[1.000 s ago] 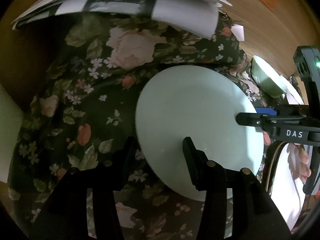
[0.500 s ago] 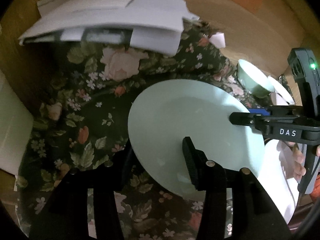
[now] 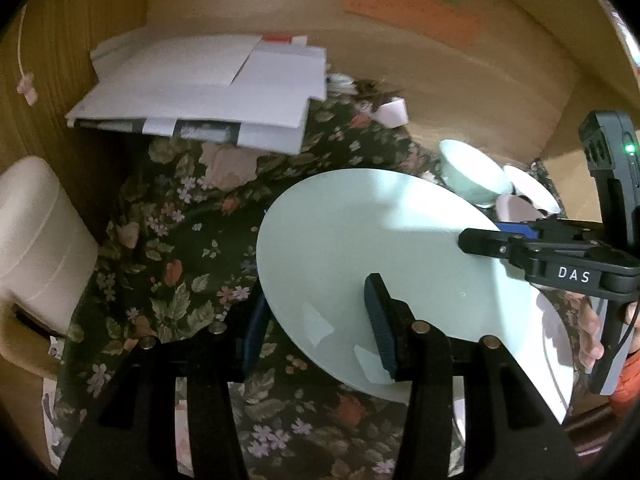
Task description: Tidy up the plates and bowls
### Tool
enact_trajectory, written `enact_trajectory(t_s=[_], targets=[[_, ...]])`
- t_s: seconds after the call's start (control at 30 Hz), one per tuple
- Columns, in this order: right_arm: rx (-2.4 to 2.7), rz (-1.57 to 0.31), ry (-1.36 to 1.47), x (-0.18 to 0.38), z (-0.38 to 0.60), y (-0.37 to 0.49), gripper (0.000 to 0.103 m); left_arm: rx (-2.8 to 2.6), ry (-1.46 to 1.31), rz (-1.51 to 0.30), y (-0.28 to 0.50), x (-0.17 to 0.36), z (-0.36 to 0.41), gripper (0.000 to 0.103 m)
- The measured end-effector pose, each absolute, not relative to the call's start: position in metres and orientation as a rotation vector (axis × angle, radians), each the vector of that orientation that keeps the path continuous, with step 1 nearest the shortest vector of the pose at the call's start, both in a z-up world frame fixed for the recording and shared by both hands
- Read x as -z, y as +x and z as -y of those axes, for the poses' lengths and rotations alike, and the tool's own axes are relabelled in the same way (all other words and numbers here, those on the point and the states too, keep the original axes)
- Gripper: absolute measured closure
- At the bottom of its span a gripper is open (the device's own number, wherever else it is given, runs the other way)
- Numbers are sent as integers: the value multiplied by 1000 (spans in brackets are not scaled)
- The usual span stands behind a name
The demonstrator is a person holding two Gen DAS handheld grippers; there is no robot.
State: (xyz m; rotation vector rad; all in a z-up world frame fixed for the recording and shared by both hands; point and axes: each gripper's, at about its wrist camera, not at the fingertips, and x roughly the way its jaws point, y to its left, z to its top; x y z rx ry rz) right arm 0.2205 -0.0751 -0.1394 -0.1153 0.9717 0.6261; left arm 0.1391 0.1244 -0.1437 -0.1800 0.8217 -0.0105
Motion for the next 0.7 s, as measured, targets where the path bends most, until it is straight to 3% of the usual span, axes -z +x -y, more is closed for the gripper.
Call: enact_trajectory(t_s=[0.7], targets=[[-559,-866,-61,109,137,150,72,103,-122,-719,90,108,-66,56]])
